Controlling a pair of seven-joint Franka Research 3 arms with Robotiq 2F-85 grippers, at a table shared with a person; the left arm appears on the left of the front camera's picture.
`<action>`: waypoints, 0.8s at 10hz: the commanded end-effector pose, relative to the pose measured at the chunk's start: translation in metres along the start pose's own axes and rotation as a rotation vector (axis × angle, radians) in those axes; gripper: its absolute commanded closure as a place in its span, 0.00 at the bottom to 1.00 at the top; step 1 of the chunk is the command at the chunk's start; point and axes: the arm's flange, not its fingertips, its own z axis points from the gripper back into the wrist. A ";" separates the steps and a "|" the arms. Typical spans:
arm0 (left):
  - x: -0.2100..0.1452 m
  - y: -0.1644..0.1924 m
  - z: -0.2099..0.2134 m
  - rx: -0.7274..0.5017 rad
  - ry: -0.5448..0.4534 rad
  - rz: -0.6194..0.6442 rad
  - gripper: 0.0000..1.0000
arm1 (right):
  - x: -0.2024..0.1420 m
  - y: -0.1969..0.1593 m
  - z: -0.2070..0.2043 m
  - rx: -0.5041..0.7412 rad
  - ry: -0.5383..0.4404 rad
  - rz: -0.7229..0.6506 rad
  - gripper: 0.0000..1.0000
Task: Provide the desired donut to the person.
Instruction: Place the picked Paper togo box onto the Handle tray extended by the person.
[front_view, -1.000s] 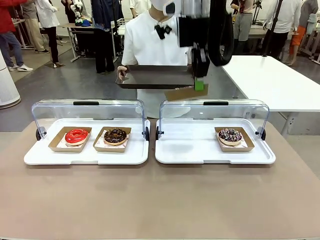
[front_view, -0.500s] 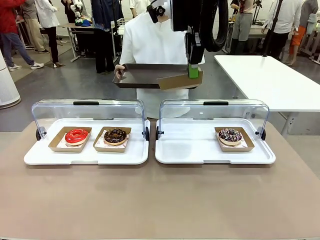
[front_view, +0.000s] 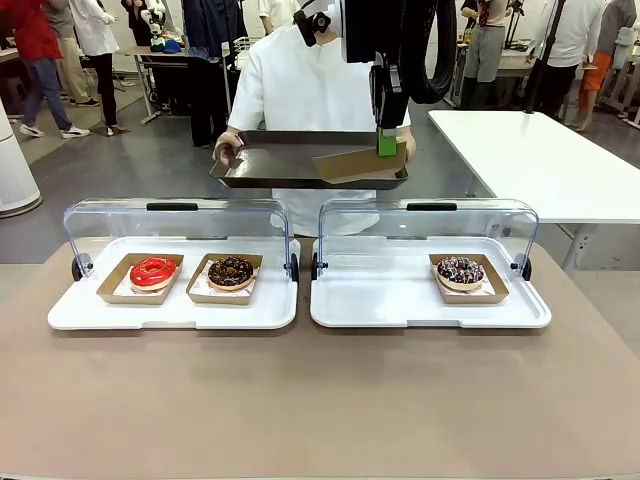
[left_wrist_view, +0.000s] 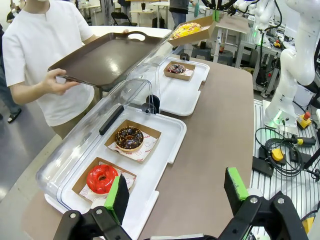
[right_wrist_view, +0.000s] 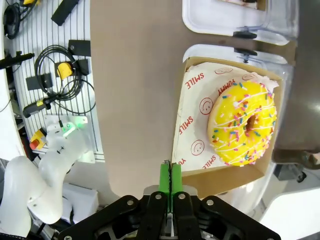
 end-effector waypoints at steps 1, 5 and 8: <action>0.001 0.001 0.002 -0.003 -0.021 -0.018 0.00 | -0.002 0.003 0.000 -0.002 0.003 -0.015 1.00; 0.001 0.001 0.002 -0.003 -0.021 -0.018 0.00 | -0.002 0.003 0.000 -0.002 0.003 -0.015 1.00; 0.001 0.001 0.002 -0.003 -0.021 -0.018 0.00 | -0.002 0.003 0.000 -0.002 0.003 -0.015 1.00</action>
